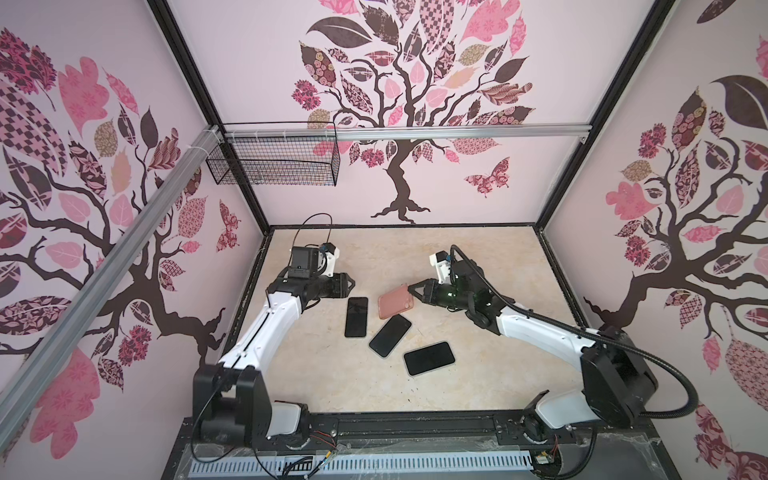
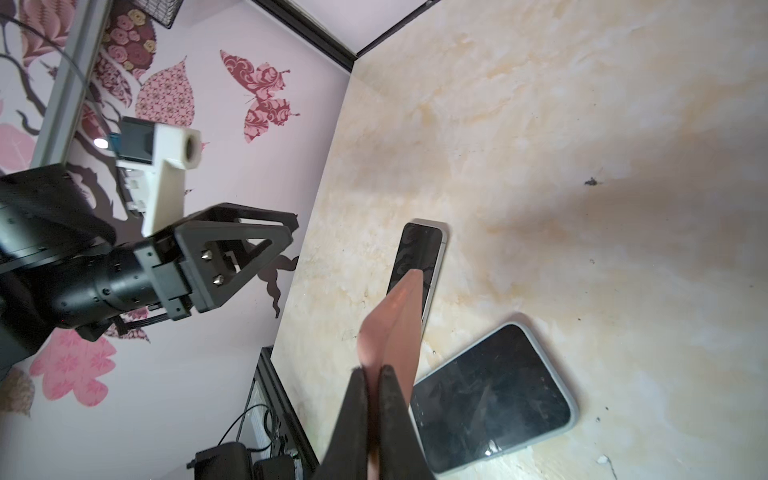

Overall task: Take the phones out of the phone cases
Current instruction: 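Grasp the pink case from the right gripper with the left gripper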

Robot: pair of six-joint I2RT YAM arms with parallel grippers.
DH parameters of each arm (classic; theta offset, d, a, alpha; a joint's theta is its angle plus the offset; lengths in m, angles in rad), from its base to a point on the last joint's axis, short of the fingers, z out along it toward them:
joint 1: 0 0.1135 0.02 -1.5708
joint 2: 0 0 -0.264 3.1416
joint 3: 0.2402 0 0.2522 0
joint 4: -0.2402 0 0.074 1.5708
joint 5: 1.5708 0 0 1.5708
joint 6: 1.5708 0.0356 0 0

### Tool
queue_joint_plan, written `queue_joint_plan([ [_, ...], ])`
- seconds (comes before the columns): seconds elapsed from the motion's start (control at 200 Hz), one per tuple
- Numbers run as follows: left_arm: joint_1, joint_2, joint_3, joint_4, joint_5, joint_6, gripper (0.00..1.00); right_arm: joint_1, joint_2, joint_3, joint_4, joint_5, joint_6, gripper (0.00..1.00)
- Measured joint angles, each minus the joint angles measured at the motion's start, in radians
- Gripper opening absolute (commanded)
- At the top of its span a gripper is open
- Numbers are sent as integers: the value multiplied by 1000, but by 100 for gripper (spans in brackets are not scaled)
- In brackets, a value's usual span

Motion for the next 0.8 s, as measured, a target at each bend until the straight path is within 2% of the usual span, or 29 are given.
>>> queue_joint_plan([
  [0.14, -127, -144, -41, 40, -7, 34, 55, -42, -55, 81, -159, -71, -70, 0],
  [0.315, -290, -239, -95, 91, -11, 69, 56, -85, -91, 153, -323, -193, -134, 0],
  [0.515, -339, -277, -161, 175, 27, 79, 53, -93, -100, 159, -443, -325, -161, 0],
  [0.695, -422, -254, -173, 217, 25, 122, 51, -93, -110, 139, -431, -414, -130, 0],
  [0.8, -438, -228, -176, 241, 21, 136, 50, -93, -110, 133, -420, -444, -109, 0],
])
